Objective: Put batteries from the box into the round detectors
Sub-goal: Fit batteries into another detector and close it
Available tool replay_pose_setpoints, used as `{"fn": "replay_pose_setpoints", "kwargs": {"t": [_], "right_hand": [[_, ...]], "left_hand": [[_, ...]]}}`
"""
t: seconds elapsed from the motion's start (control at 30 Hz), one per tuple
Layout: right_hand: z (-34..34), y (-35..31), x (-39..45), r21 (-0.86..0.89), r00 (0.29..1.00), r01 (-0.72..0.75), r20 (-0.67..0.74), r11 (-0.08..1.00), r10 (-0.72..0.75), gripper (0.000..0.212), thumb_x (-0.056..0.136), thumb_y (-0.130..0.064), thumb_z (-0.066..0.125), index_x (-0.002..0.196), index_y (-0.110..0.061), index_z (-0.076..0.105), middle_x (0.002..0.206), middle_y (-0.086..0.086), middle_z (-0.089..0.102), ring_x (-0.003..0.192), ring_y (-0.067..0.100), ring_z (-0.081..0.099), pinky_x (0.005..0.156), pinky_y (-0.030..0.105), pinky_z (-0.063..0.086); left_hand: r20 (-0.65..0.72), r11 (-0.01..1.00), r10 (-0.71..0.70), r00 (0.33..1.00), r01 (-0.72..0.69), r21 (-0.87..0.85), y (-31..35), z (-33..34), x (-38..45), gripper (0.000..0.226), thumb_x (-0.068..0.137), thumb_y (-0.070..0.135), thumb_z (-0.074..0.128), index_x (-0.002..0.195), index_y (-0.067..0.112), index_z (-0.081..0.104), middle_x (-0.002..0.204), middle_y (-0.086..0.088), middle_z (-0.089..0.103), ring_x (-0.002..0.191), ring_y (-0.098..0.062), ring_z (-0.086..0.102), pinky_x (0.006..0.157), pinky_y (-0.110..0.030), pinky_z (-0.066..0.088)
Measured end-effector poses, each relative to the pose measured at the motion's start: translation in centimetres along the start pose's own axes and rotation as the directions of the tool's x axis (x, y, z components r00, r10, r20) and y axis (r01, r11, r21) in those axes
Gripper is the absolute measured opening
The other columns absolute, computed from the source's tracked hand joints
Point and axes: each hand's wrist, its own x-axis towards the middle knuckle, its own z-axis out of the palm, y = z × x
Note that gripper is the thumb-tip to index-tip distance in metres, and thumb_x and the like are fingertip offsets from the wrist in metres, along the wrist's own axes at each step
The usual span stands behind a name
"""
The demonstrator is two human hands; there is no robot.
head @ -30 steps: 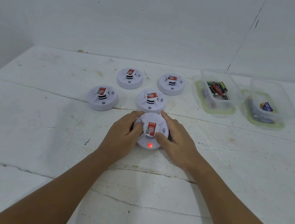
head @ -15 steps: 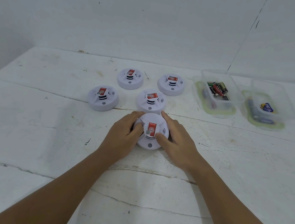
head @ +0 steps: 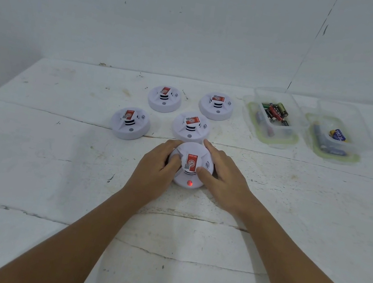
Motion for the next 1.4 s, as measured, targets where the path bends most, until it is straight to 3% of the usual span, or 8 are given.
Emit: {"fn": "replay_pose_setpoints", "kwargs": {"t": [0.1,0.3,0.57,0.73,0.9,1.03,1.17,1.4], "right_hand": [[0.2,0.5,0.1,-0.011,1.000,-0.030,0.009,0.999,0.030,0.050,0.103,-0.032,0.057,0.151,-0.026,0.044,0.118,0.004,0.063,0.110,0.018,0.052,0.094,0.037,0.044],[0.3,0.7,0.3,-0.018,0.999,-0.051,0.017,0.999,0.051,0.056,0.099,-0.040,0.054,0.153,-0.031,0.042,0.116,-0.003,0.062,0.109,0.014,0.052,0.088,0.021,0.040],[0.4,0.6,0.4,-0.009,0.998,-0.060,0.014,0.998,0.060,0.063,0.091,-0.047,0.050,0.152,-0.034,0.041,0.118,-0.001,0.062,0.111,0.016,0.053,0.095,0.038,0.047],[0.8,0.6,0.2,0.065,0.999,-0.040,-0.010,0.997,0.041,0.060,0.092,-0.049,0.054,0.150,-0.043,0.041,0.129,-0.012,0.061,0.120,0.013,0.055,0.101,0.044,0.049],[1.6,-1.4,0.8,0.312,0.995,0.017,-0.095,0.950,0.013,0.063,0.099,-0.036,0.060,0.156,-0.032,0.035,0.152,-0.013,0.049,0.139,0.008,0.049,0.114,0.043,0.046],[2.7,-4.2,3.5,0.263,0.986,0.118,-0.144,0.957,-0.082,0.057,0.097,-0.046,0.056,0.151,-0.039,0.039,0.145,-0.031,0.048,0.135,-0.001,0.047,0.112,0.031,0.045],[3.8,-6.7,7.4,0.179,0.981,0.098,-0.181,0.979,-0.065,0.070,0.091,-0.063,0.050,0.153,-0.032,0.039,0.138,-0.013,0.051,0.131,0.010,0.049,0.107,0.040,0.048],[5.6,-9.6,15.7,0.040,0.989,0.082,-0.123,0.996,-0.076,0.050,0.101,-0.050,0.056,0.146,-0.027,0.051,0.125,-0.003,0.053,0.112,0.010,0.055,0.095,0.028,0.046]], "left_hand": [[0.000,1.000,0.000,1.000,0.000,-0.004,0.1,0.0,-0.1,0.035,0.107,0.016,0.044,0.133,0.029,0.064,0.117,0.012,0.071,0.109,-0.008,0.065,0.087,-0.022,0.055],[0.006,1.000,-0.014,1.000,0.014,-0.011,0.4,-0.1,-0.2,0.034,0.107,0.018,0.044,0.134,0.029,0.063,0.117,0.012,0.071,0.109,-0.007,0.065,0.086,-0.019,0.054],[0.000,0.999,-0.031,1.000,0.031,-0.025,0.9,-0.2,-0.3,0.034,0.107,0.017,0.045,0.133,0.028,0.063,0.115,0.012,0.071,0.106,-0.004,0.066,0.082,-0.015,0.054],[0.009,0.978,-0.105,0.994,0.105,-0.180,1.4,-0.6,-0.2,0.032,0.106,0.010,0.048,0.129,0.024,0.066,0.116,0.012,0.072,0.105,0.000,0.066,0.079,-0.010,0.050],[0.025,0.920,-0.176,0.984,0.173,-0.352,2.0,-2.6,0.0,0.029,0.109,0.017,0.047,0.130,0.023,0.067,0.119,0.006,0.074,0.110,-0.015,0.070,0.086,-0.031,0.059],[-0.048,0.907,-0.164,0.985,0.131,-0.401,2.9,-6.2,0.5,0.029,0.110,0.018,0.047,0.126,0.024,0.070,0.117,0.004,0.075,0.111,-0.027,0.069,0.096,-0.053,0.055],[-0.116,0.884,-0.214,0.970,0.142,-0.445,2.2,-10.4,2.7,0.027,0.109,0.018,0.050,0.129,0.018,0.068,0.120,-0.001,0.075,0.112,-0.024,0.071,0.101,-0.051,0.057],[-0.188,0.867,-0.295,0.937,0.180,-0.465,-2.2,-16.7,8.7,0.024,0.107,0.021,0.055,0.126,0.012,0.068,0.123,-0.007,0.073,0.113,-0.023,0.070,0.103,-0.044,0.056]]}}
